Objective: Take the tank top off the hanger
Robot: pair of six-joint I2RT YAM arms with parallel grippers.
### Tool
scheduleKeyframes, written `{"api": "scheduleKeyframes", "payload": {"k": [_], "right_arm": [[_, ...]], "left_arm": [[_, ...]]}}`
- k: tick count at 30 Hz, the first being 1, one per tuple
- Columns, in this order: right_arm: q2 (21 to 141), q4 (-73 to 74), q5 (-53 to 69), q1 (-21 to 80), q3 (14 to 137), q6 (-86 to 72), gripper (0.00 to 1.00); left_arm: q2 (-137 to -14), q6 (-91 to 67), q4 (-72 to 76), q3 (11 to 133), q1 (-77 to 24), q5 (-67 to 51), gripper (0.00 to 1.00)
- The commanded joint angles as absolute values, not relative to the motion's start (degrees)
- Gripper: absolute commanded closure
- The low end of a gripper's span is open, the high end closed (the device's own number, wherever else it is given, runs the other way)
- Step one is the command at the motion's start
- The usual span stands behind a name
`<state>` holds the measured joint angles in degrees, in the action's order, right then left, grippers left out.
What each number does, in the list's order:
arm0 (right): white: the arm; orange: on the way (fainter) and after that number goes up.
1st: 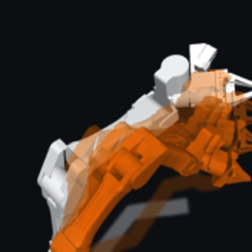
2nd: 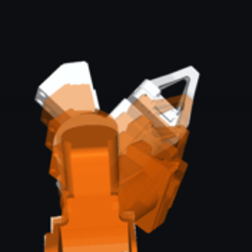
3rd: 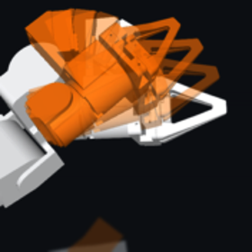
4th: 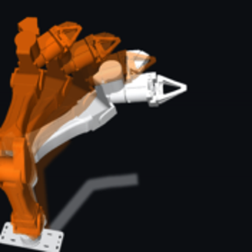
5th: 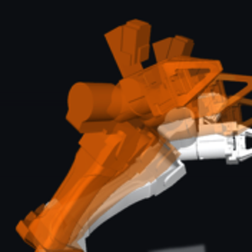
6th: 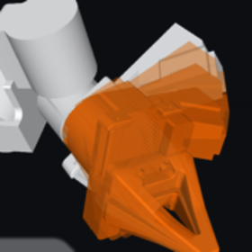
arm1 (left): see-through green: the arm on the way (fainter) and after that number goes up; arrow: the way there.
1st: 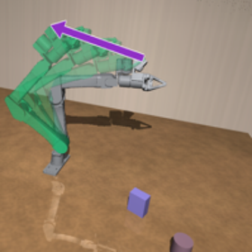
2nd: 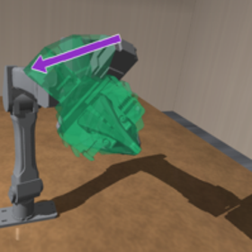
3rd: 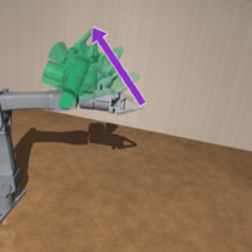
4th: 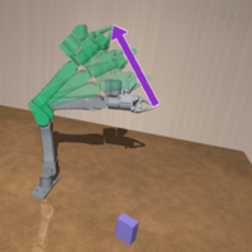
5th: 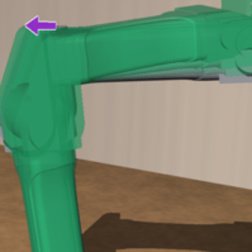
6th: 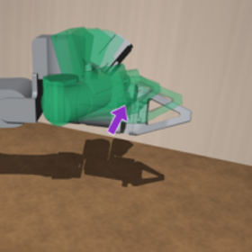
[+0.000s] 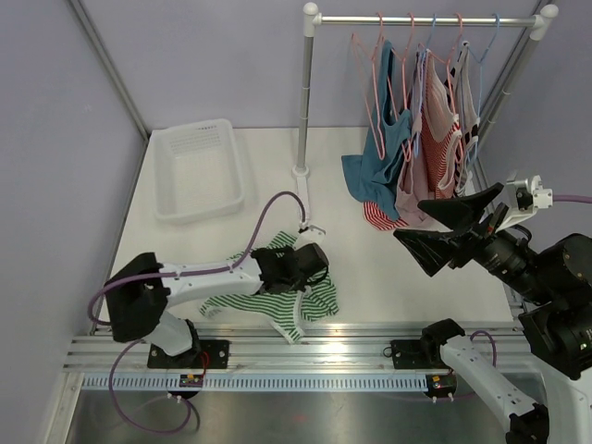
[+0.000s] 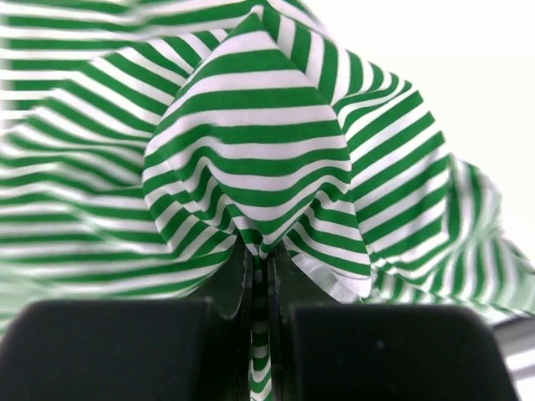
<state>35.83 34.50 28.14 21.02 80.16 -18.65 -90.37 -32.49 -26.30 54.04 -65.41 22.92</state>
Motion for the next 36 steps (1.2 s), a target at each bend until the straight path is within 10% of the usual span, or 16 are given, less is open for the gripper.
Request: {"api": "scheduleKeyframes", "payload": {"k": [1,16,36], "right_arm": [[35.68,32.43,27.78,21.27,79.37,-18.28,0.01],[37.53,38.67,10.39,21.36,79.63,-18.10,0.00],[41.92,38.23,8.08,21.36,74.88,-18.63,0.01]], "left_arm": [[-80.35,-33.58,-34.53,59.93,-65.30,32.68,1.00],[-79.27,-20.93,-58.25,102.51,-40.73,37.10,1.00],[-113.02,-14.59,-51.51,139.30,-1.51,6.77,0.96]]}}
